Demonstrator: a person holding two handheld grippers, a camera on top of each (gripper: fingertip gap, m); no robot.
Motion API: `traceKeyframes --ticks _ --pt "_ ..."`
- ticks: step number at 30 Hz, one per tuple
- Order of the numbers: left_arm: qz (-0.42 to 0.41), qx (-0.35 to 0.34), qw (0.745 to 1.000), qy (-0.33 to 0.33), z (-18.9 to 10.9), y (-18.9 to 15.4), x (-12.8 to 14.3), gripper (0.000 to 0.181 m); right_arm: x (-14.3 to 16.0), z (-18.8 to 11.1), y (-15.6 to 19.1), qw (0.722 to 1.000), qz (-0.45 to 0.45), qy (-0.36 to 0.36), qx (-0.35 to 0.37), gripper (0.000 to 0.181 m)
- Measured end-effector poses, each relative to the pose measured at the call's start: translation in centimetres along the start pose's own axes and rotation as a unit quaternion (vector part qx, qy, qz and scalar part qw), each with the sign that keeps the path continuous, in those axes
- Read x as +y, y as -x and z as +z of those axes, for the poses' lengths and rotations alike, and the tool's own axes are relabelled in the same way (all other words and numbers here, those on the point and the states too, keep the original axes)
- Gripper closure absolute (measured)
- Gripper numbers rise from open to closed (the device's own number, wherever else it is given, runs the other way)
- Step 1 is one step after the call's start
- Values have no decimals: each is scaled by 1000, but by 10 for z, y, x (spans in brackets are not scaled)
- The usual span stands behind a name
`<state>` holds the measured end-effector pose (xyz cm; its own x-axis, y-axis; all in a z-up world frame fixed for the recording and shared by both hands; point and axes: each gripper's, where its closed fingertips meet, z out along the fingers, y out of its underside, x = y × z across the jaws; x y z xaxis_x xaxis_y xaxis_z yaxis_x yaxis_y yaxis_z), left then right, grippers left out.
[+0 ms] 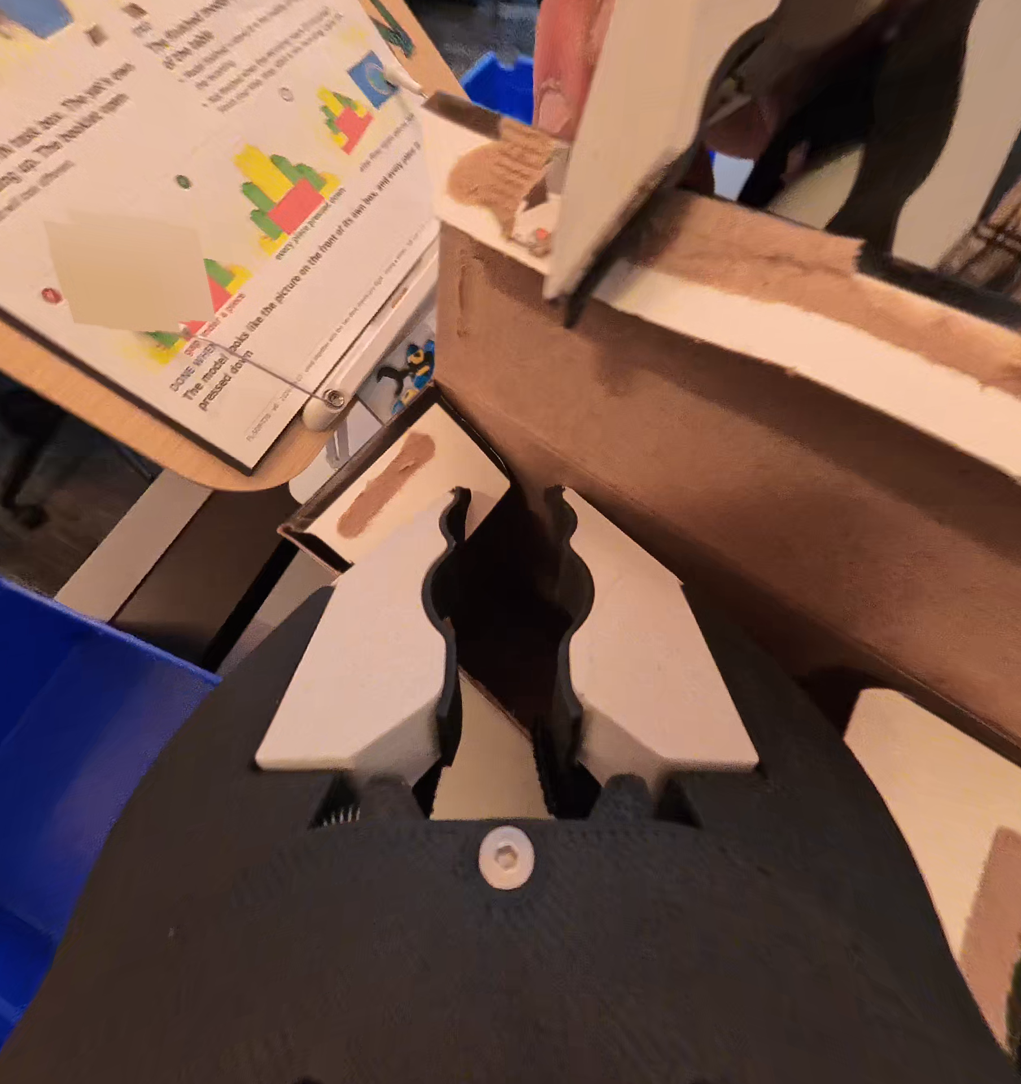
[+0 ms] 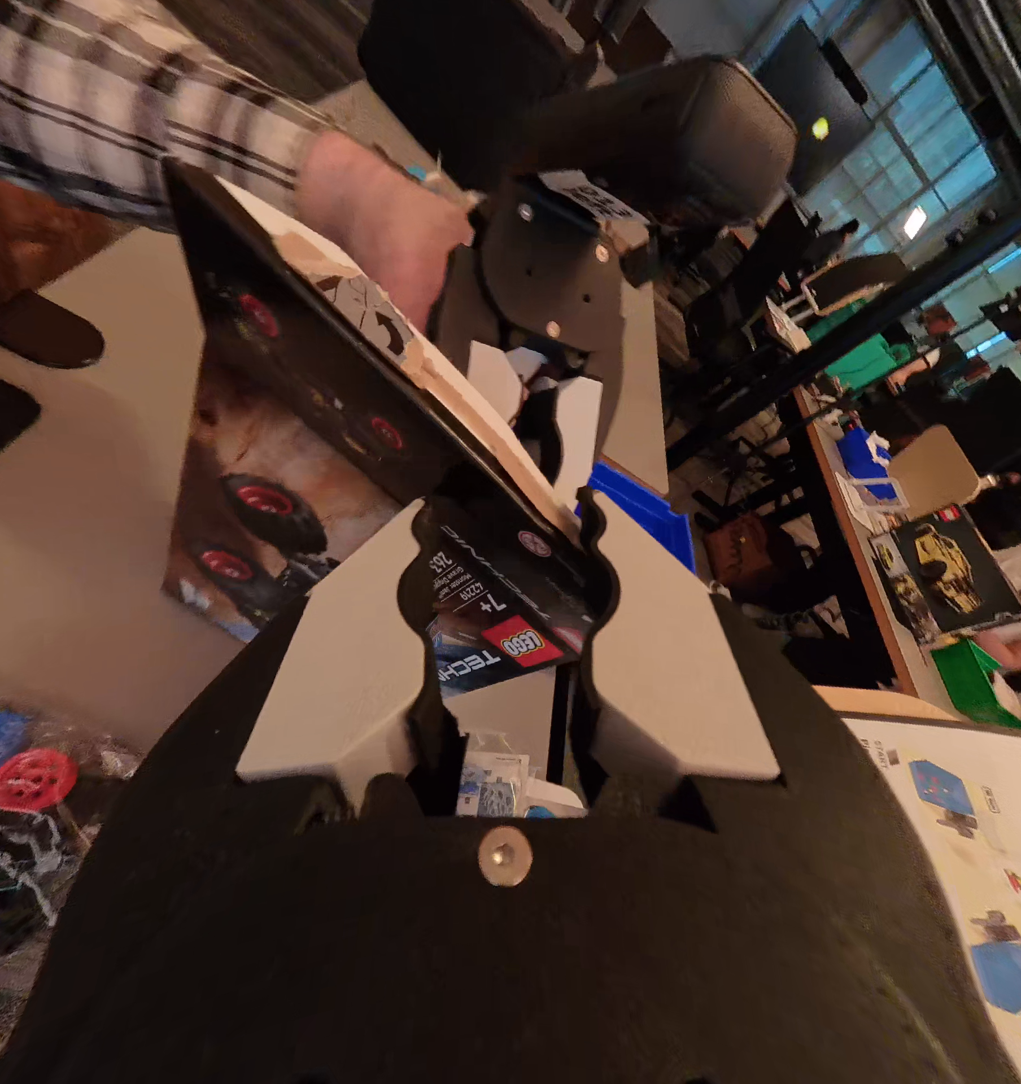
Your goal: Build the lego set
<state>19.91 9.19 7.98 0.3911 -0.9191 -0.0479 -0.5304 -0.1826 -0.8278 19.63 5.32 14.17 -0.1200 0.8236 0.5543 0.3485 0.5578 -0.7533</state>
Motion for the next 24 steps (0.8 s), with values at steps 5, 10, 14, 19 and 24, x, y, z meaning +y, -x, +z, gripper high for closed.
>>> traceKeyframes --ticks 5,10,14,19,24 --pt "-39 -86 995 -23 -14 -1 9 166 0 22 -11 996 2 74 44 104" --pt "-68 -203 977 -10 -29 9 21 167 6 6 -12 987 100 110 53 95" --pt "-119 -300 946 -11 -45 21 29 168 -42 -17 15 971 236 -19 -19 94" --pt "-139 -367 914 -100 -58 24 11 161 -59 -3 46 960 279 -33 -17 80" --pt "-138 -410 882 -185 -80 26 -2 145 -63 24 63 970 241 -24 -23 98"
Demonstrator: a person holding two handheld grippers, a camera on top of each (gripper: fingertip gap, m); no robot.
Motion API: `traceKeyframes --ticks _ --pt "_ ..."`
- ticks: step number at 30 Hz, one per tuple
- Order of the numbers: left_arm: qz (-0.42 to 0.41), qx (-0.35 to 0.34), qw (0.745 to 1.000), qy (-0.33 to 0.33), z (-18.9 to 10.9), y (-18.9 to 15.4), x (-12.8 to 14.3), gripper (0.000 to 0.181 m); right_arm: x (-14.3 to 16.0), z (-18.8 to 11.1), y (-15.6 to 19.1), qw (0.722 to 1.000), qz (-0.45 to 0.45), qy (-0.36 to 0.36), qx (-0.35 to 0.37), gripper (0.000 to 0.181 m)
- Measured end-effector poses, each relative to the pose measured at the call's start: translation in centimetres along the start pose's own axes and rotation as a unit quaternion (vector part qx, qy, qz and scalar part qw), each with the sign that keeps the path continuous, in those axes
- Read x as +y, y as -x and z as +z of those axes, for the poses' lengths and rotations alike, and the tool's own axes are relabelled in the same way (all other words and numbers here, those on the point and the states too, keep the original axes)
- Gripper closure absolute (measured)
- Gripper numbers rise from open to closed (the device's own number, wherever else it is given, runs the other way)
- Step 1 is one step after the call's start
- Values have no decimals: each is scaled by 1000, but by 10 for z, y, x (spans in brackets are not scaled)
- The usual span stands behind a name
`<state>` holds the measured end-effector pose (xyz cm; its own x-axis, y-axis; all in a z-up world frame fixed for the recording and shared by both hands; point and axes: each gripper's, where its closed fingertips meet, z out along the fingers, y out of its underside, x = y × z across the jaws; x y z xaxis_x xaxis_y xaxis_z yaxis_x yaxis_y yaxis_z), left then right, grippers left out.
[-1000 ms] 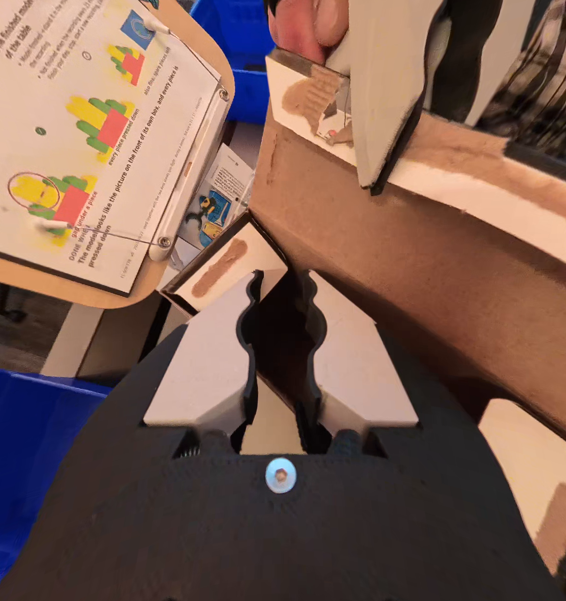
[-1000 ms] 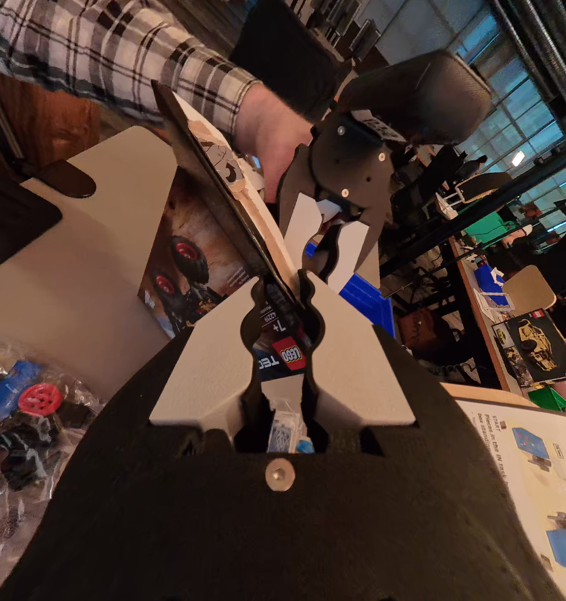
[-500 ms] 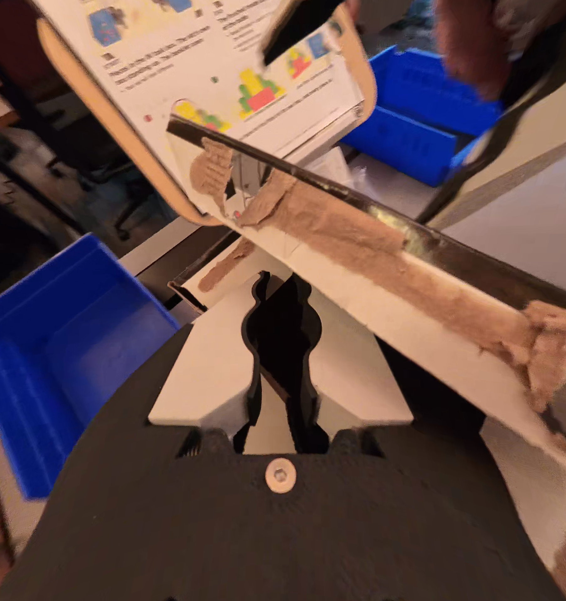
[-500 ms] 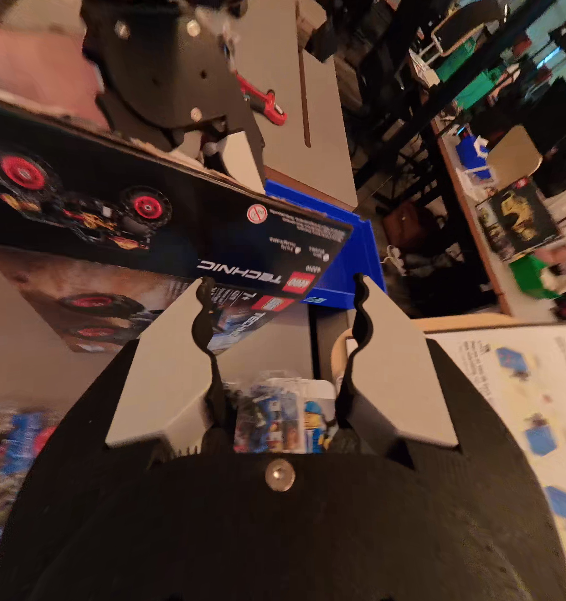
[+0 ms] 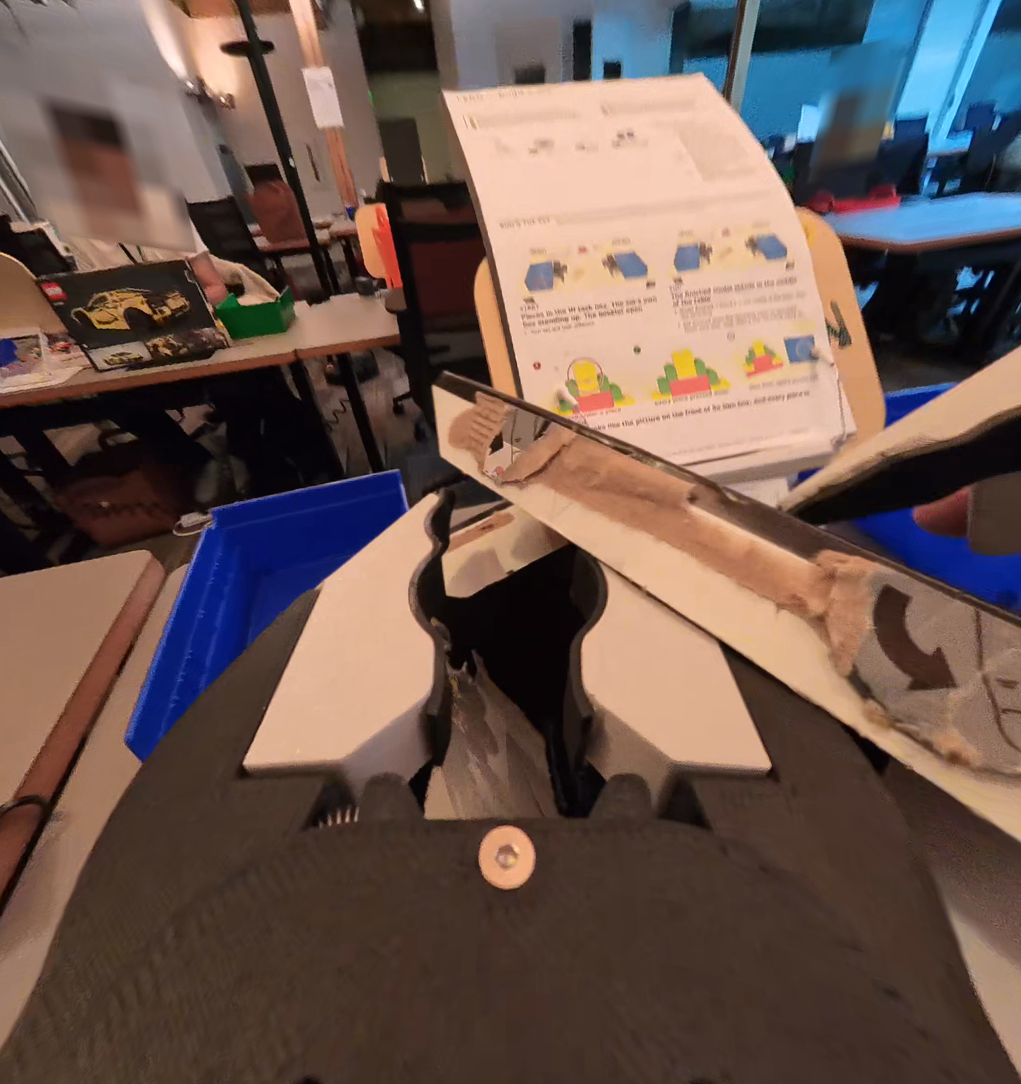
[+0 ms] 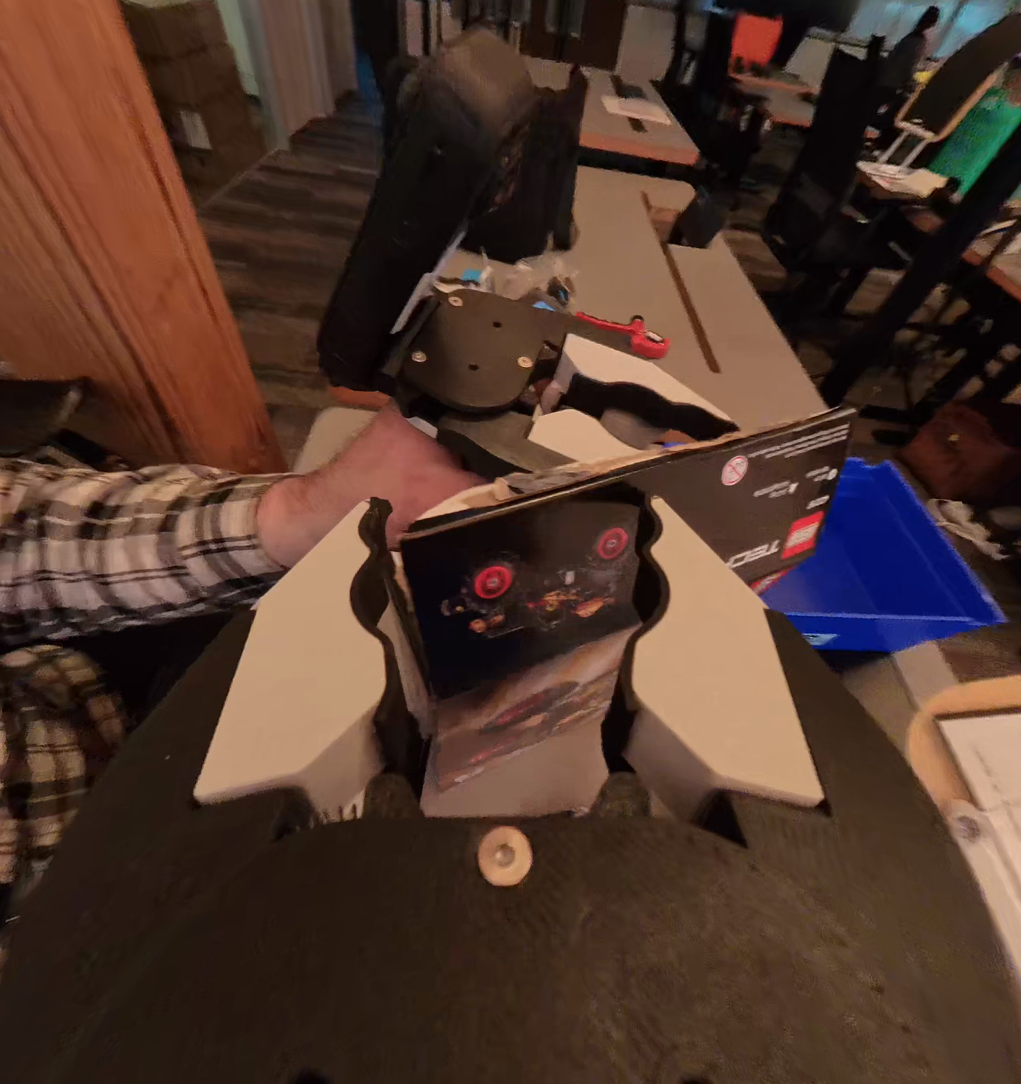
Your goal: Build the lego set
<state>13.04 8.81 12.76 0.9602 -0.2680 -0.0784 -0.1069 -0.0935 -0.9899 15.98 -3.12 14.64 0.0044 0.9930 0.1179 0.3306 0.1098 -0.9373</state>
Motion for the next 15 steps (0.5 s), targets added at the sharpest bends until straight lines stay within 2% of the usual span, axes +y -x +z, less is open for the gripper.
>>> traceKeyframes --ticks 2,6,10,13,15 --pt "-53 7 998 -31 -1 5 -1 139 -1 5 -4 999 -31 16 25 104" --pt "-135 13 986 -93 -11 24 -2 136 0 10 -4 997 -54 39 25 123" --pt "-206 81 963 -154 -24 27 -7 136 5 10 -5 995 -74 61 21 132" --pt "-215 109 949 -205 -42 36 -16 135 10 10 -7 992 -88 84 21 147" --pt "-237 135 938 -215 -48 45 -18 134 17 12 -8 989 -102 104 20 154"
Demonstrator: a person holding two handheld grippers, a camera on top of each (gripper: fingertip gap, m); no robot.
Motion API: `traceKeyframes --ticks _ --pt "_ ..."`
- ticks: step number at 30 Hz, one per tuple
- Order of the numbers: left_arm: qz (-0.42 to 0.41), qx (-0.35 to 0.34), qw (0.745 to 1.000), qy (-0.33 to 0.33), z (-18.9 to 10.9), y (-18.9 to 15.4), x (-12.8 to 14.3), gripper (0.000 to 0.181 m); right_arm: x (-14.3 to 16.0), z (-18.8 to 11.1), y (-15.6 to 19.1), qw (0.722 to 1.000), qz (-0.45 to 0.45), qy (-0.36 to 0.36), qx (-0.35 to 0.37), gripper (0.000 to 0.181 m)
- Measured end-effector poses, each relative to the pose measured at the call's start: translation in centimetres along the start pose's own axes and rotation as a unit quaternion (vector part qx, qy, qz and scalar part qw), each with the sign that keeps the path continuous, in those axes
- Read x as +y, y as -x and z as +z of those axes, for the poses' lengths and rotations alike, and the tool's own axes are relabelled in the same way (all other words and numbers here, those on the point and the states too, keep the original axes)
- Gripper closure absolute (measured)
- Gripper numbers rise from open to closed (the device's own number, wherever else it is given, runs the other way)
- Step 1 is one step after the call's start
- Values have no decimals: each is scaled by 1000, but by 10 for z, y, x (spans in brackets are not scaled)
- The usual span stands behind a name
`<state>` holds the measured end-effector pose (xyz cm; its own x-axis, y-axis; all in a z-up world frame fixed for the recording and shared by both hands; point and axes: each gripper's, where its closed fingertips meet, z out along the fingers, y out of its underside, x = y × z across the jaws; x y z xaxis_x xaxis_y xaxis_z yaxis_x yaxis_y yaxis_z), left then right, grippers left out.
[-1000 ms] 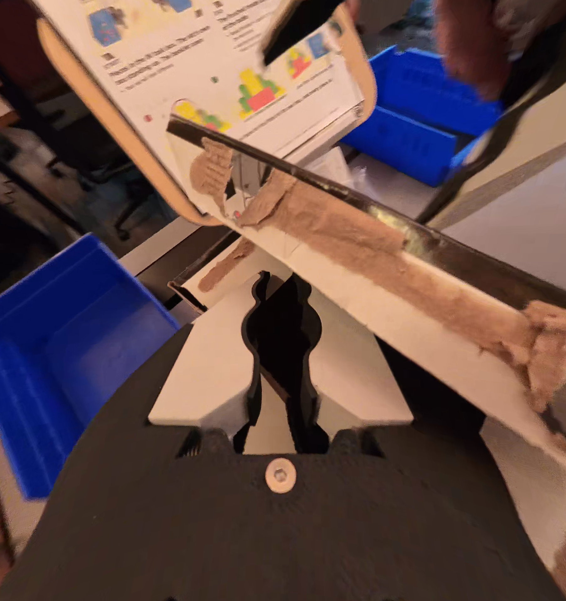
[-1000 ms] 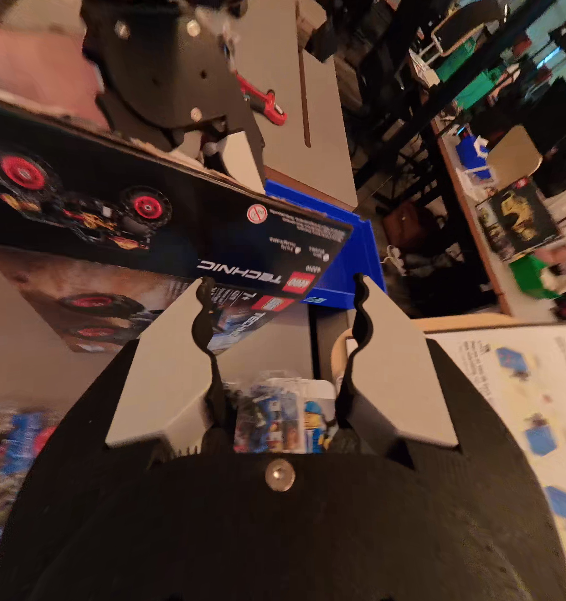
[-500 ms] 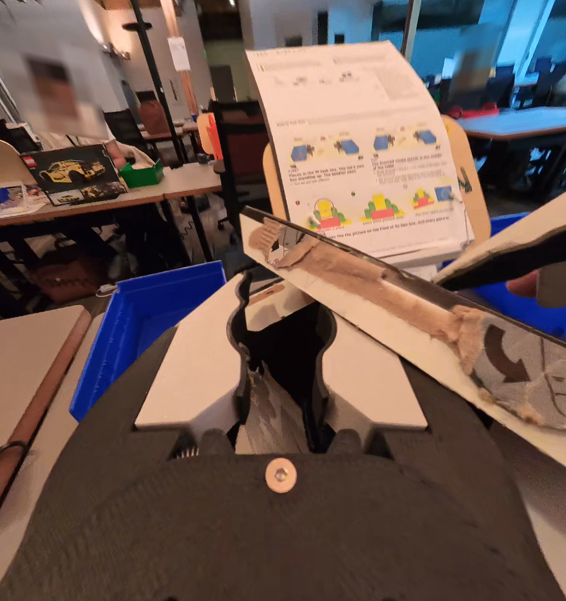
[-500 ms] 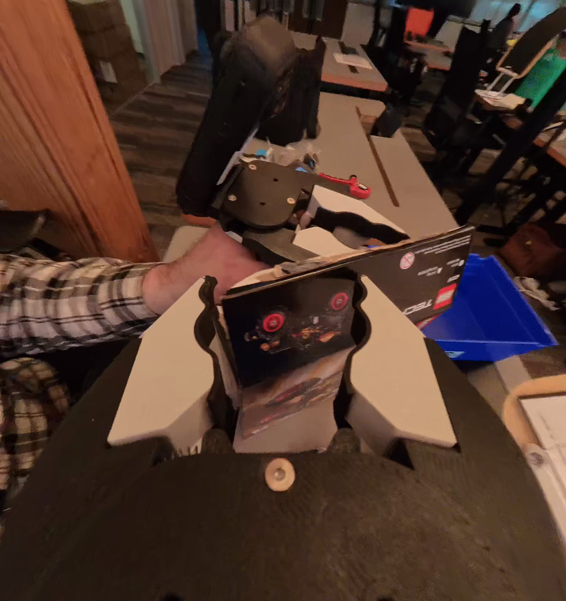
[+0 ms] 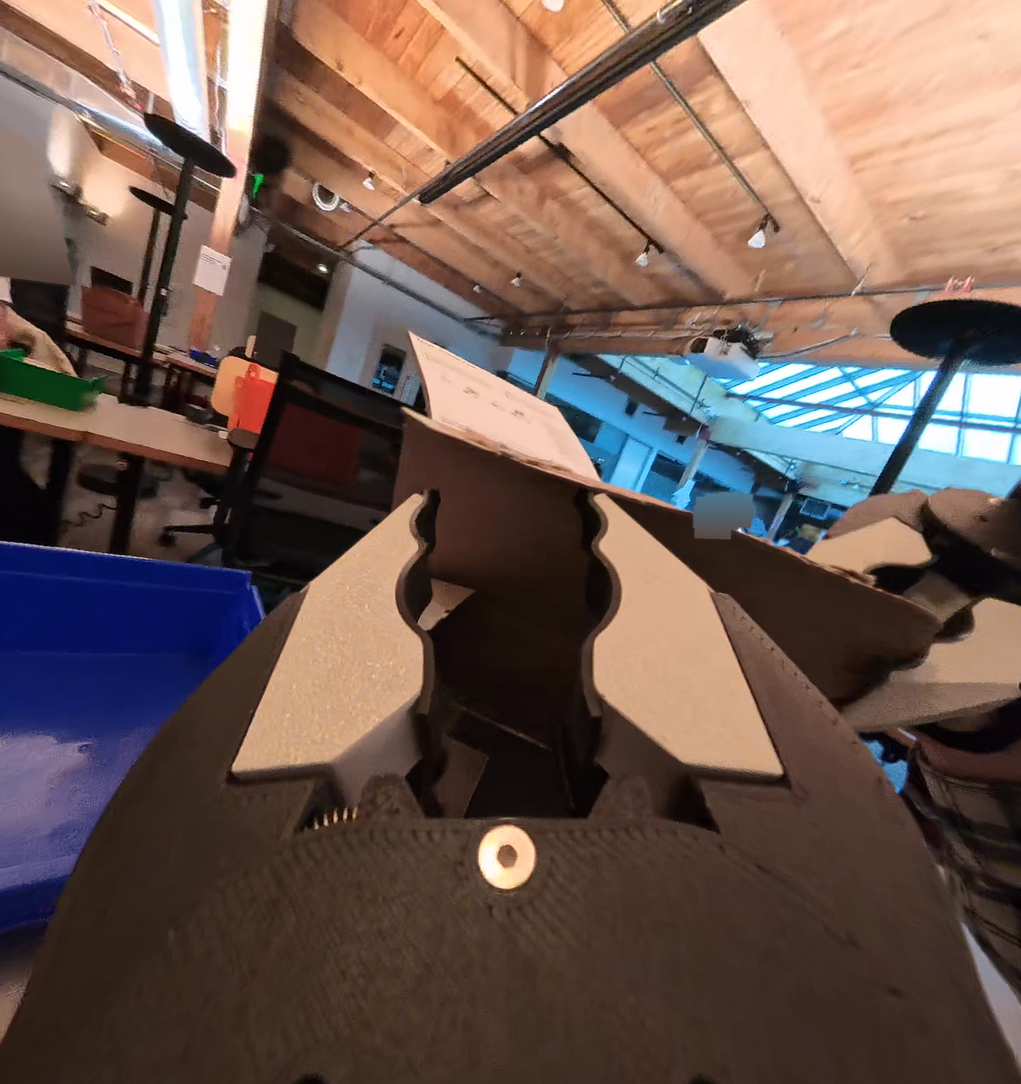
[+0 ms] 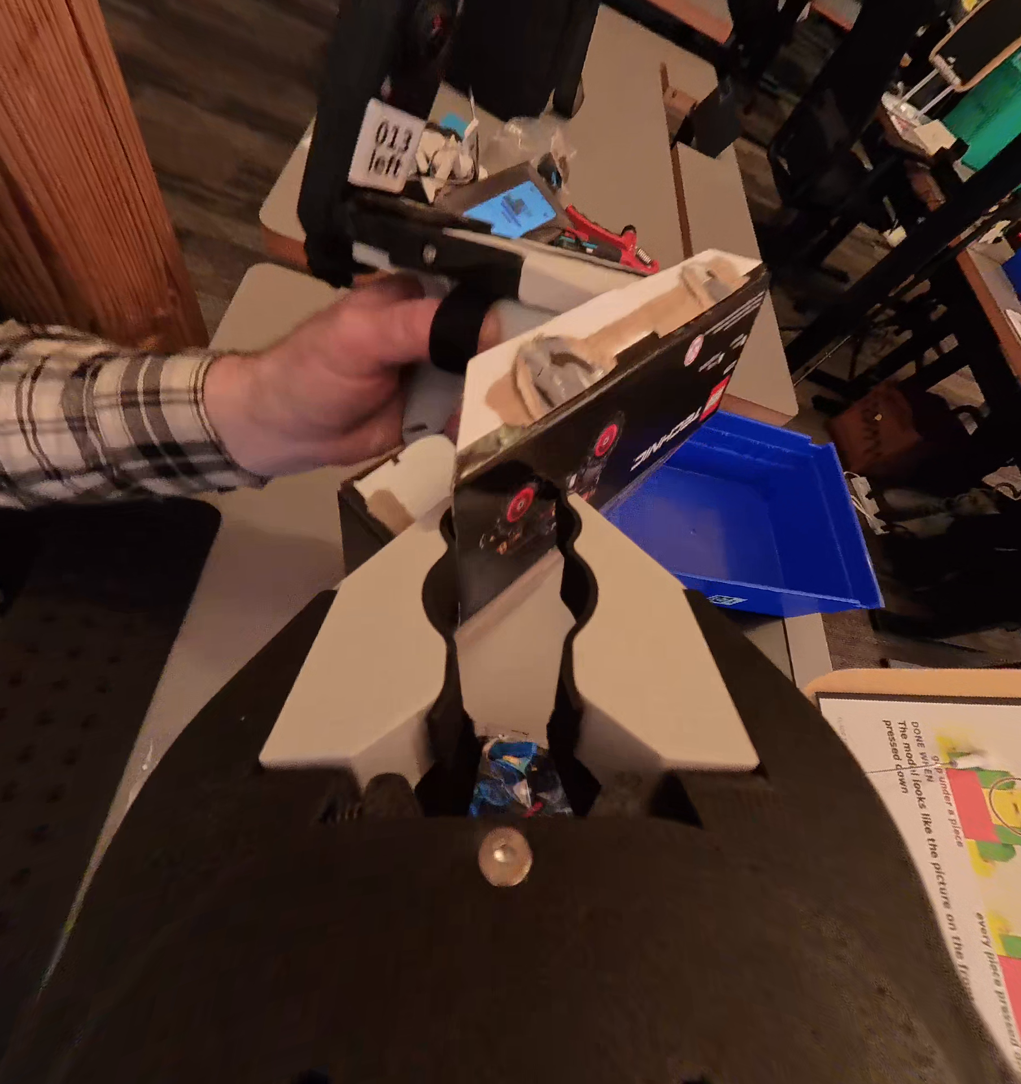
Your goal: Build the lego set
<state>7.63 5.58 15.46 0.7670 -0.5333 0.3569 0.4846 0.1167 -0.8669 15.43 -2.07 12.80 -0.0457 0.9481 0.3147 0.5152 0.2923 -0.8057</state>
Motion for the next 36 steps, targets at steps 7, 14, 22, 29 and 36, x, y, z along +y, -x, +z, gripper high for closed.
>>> traceKeyframes --ticks 7,14,22,29,36 --pt "-3 86 992 87 -2 -8 6 135 9 5 -8 998 -42 51 18 159" --pt "-66 136 989 -6 -42 12 -42 136 14 8 -15 996 -54 59 28 171" --pt "3 130 991 39 -57 27 -77 117 19 11 -17 996 -57 68 7 181" --pt "25 229 959 165 -68 -16 -51 93 19 11 -1 997 -46 60 -29 150" --pt "39 226 959 169 -81 -24 -56 98 -13 -25 27 987 30 -60 -144 114"
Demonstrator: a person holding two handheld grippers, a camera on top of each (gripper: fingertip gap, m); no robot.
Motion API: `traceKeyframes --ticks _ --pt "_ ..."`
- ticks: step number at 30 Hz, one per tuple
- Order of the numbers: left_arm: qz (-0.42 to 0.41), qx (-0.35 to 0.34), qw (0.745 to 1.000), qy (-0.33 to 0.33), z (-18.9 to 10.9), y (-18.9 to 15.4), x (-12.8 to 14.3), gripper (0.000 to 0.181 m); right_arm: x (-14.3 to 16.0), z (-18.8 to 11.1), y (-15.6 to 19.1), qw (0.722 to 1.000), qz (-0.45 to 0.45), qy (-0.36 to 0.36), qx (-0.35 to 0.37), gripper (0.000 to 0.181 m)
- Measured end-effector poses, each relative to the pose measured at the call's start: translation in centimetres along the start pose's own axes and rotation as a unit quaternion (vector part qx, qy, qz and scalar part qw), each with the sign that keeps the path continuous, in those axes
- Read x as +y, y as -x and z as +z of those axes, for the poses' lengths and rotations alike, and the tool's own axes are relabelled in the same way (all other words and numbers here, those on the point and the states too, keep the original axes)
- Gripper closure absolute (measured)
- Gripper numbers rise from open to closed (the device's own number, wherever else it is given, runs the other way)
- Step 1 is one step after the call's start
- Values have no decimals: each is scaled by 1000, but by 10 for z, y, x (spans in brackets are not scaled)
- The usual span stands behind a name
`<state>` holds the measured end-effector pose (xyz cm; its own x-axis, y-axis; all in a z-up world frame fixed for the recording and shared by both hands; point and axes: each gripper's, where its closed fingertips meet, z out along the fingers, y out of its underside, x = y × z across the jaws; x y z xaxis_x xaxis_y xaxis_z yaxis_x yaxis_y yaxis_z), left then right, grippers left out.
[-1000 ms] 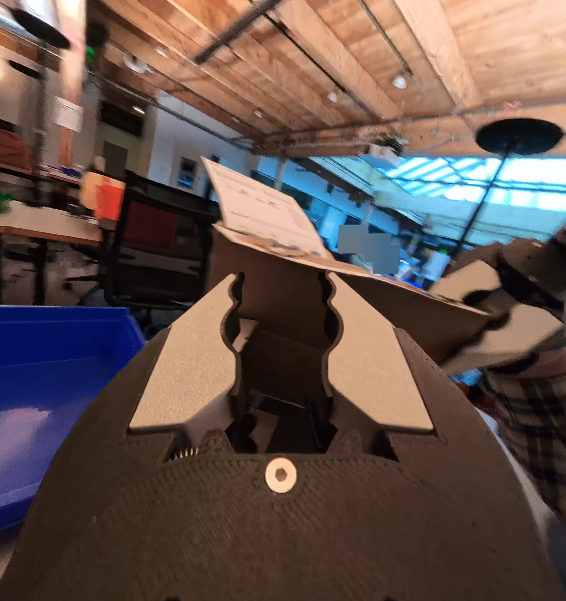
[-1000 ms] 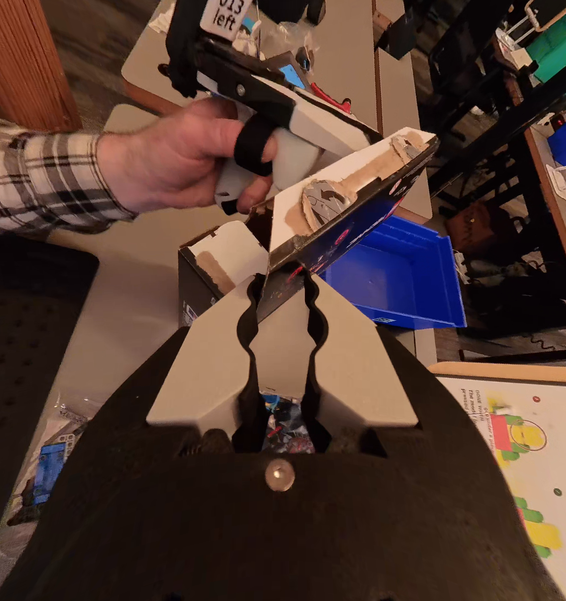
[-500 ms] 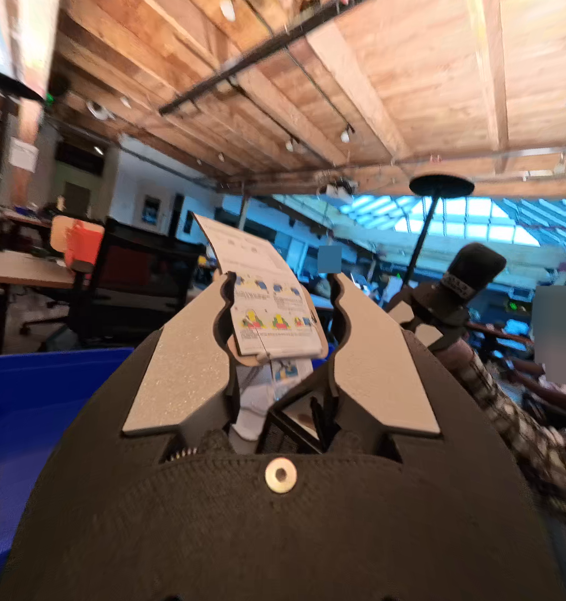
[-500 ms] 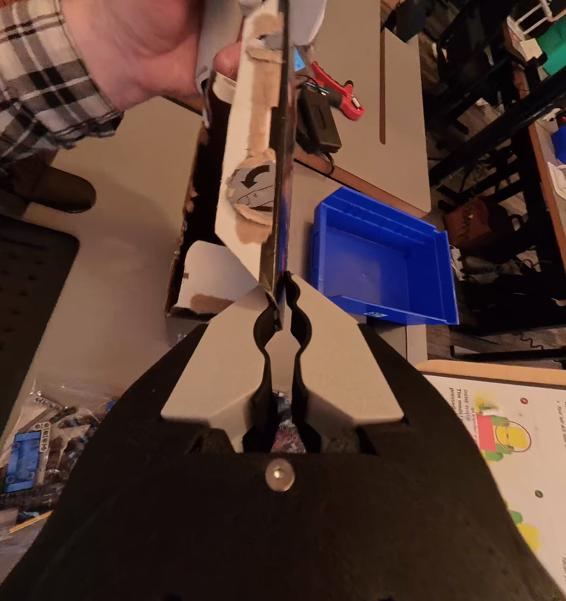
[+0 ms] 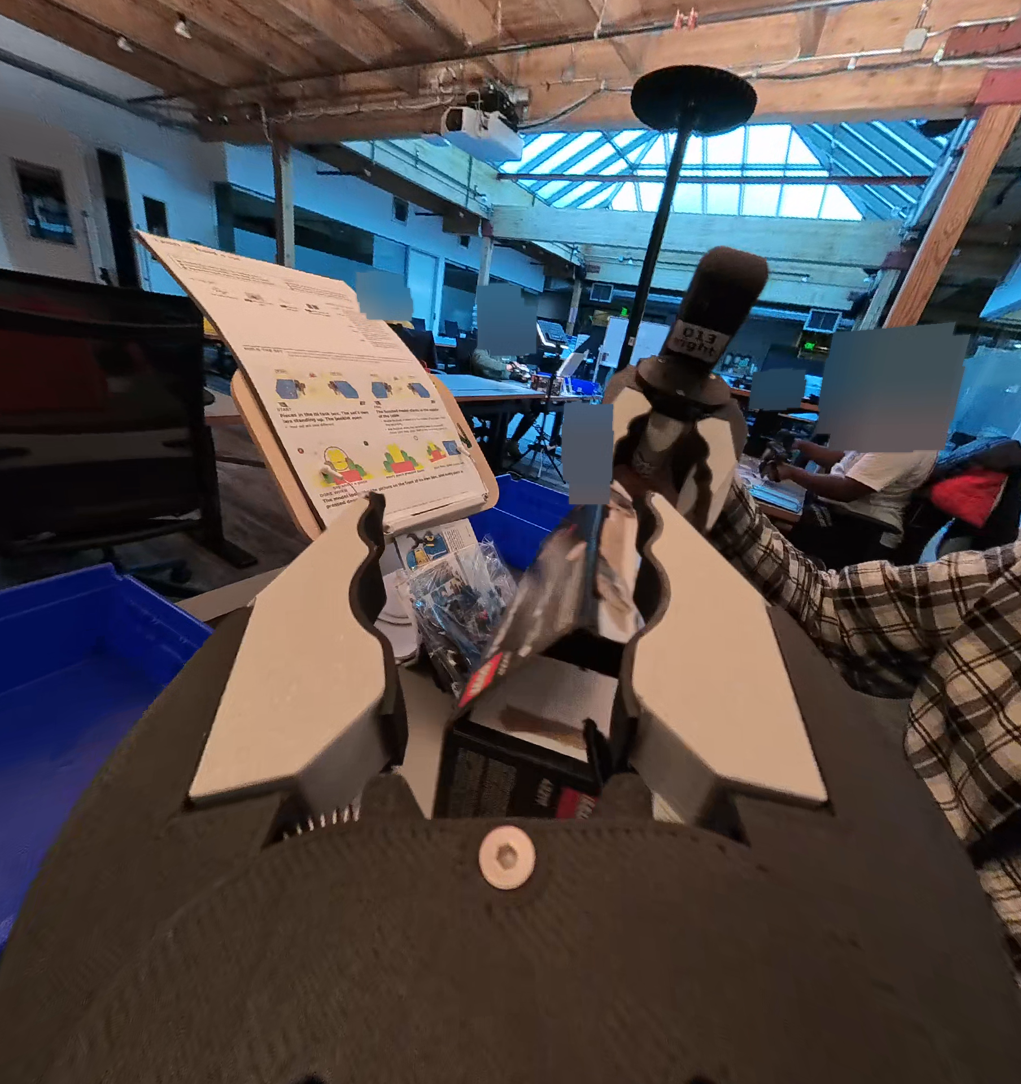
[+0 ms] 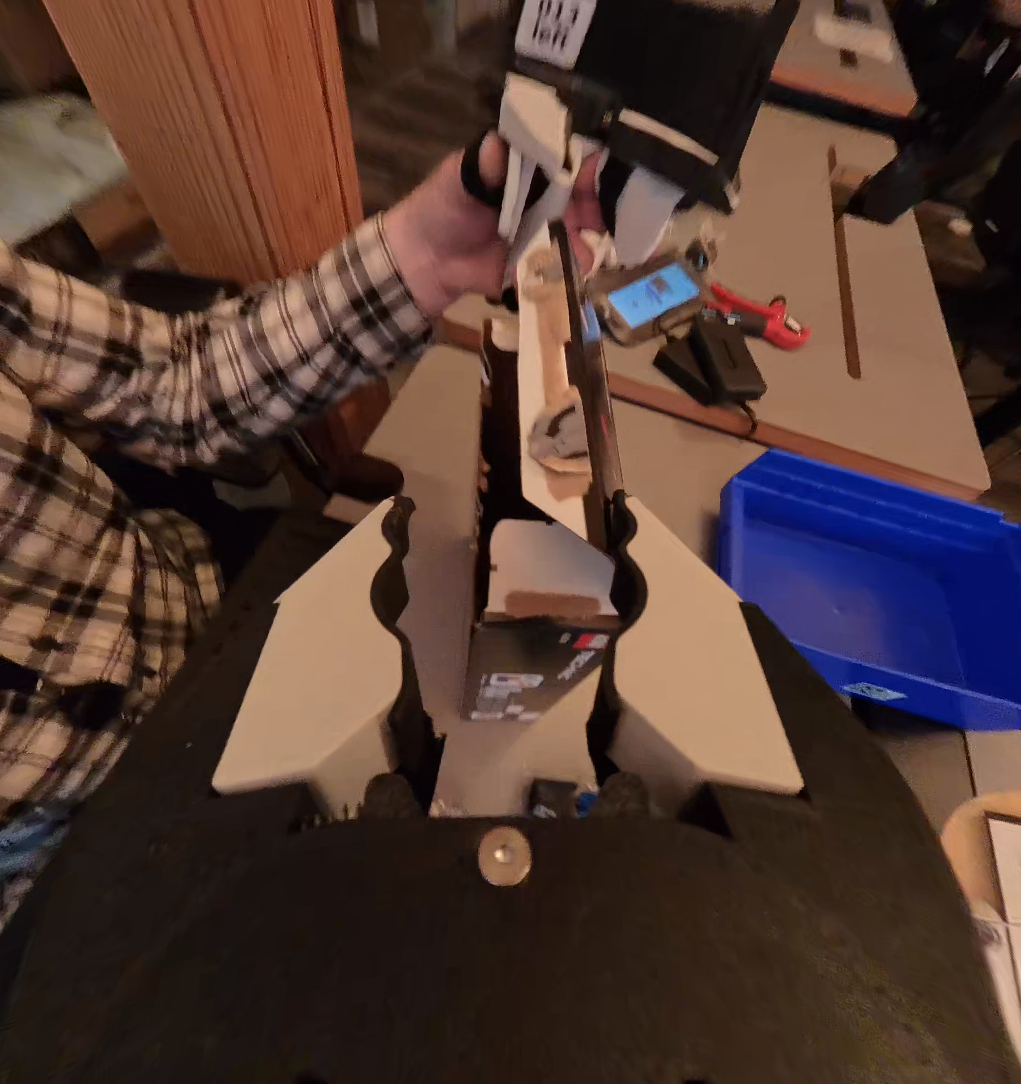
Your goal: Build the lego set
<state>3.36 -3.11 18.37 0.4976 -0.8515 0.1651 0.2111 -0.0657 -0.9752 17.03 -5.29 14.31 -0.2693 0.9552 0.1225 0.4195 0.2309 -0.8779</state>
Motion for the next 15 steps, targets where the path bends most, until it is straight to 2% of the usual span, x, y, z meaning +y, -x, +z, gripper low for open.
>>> traceKeyframes --ticks 2,4,7,8,10,12,15 --pt "-2 11 1000 26 1 -4 7 97 -10 -2 -3 999 19 -28 2 114" --pt "4 10 998 57 7 -4 18 101 -10 2 -7 999 33 -34 -5 127" --pt "21 7 993 114 13 -4 38 115 -6 10 -13 999 39 -30 -8 143" --pt "24 12 992 119 13 -6 40 128 -7 12 -14 999 42 -33 -8 146" --pt "42 10 990 136 13 -6 47 145 -4 15 -11 999 40 -29 -15 146" --pt "50 7 985 162 12 -6 57 146 -1 17 -5 999 34 -21 -31 135" --pt "64 9 983 172 11 -8 62 146 -6 14 -3 998 32 -30 -34 133"
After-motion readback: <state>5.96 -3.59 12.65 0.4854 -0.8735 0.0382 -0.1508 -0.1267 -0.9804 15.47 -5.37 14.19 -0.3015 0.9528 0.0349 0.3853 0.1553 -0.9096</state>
